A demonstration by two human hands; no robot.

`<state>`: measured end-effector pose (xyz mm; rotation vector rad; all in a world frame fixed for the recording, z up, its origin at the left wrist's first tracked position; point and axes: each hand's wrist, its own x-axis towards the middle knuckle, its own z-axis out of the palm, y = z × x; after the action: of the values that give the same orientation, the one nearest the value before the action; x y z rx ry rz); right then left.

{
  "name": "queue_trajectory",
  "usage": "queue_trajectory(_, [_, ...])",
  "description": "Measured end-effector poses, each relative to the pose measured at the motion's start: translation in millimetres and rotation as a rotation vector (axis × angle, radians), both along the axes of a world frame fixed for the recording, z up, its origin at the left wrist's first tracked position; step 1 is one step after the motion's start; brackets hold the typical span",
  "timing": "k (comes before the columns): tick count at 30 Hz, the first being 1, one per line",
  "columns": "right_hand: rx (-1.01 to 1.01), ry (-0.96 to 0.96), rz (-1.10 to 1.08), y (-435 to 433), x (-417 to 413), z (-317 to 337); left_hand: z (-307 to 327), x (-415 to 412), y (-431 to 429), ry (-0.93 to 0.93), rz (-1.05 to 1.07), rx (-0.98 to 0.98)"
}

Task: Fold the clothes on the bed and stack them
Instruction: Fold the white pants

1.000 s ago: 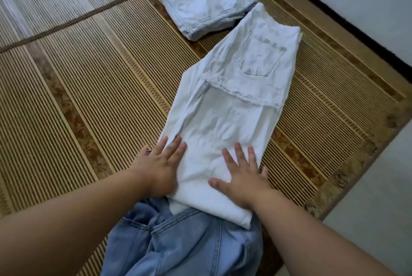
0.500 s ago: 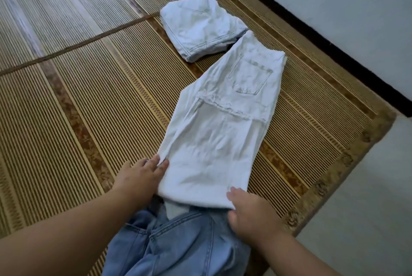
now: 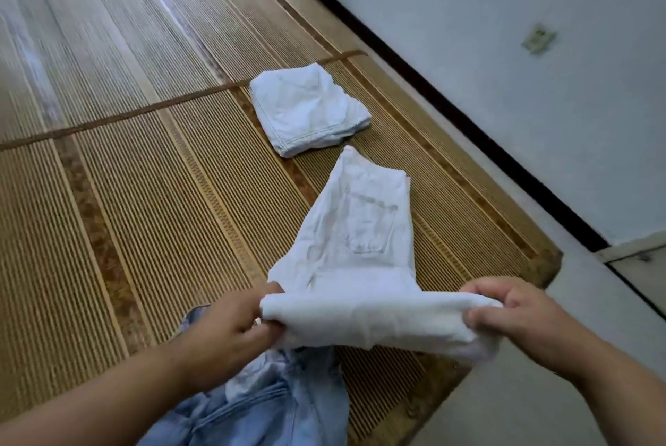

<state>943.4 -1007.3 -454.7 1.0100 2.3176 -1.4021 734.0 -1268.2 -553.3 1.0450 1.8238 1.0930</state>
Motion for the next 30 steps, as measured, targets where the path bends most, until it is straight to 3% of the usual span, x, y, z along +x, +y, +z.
queue_trajectory(6, [0.008, 0.042, -0.125, 49.9, -27.7, 7.5, 24.2, -2.8, 55.1, -0.123, 0.148, 0.082])
queue_trajectory(12, [-0.027, 0.235, -0.37, 131.3, -103.7, -62.2, -11.4, -57.0, 158.0, -0.001, 0.499, -0.035])
queue_trajectory(15, [-0.07, 0.296, -0.402, 178.6, -145.3, -106.4, -33.7, -89.9, 203.4, -0.267, 0.61, -0.076])
queue_trajectory(17, [-0.072, 0.286, -0.395, 209.3, -163.0, -136.4, -50.7, -106.2, 226.3, -0.398, 0.578, -0.126])
queue_trajectory(21, [0.015, 0.206, -0.368, 251.5, -183.3, -191.9, -93.1, -119.5, 264.6, 0.063, 0.55, -0.34])
queue_trajectory(24, [0.372, 0.135, -0.268, 251.6, -186.3, -219.7, -124.7, -107.7, 283.9, 0.436, 0.567, -0.563])
queue_trajectory(26, [0.584, 0.188, -0.035, 227.6, -182.9, -234.4, -144.9, -84.9, 289.3, 0.587, 0.454, -0.7])
queue_trajectory(30, [0.687, 0.063, 0.582, 182.5, -168.9, -271.6, -176.6, -48.7, 287.1, 0.73, 0.222, -0.69])
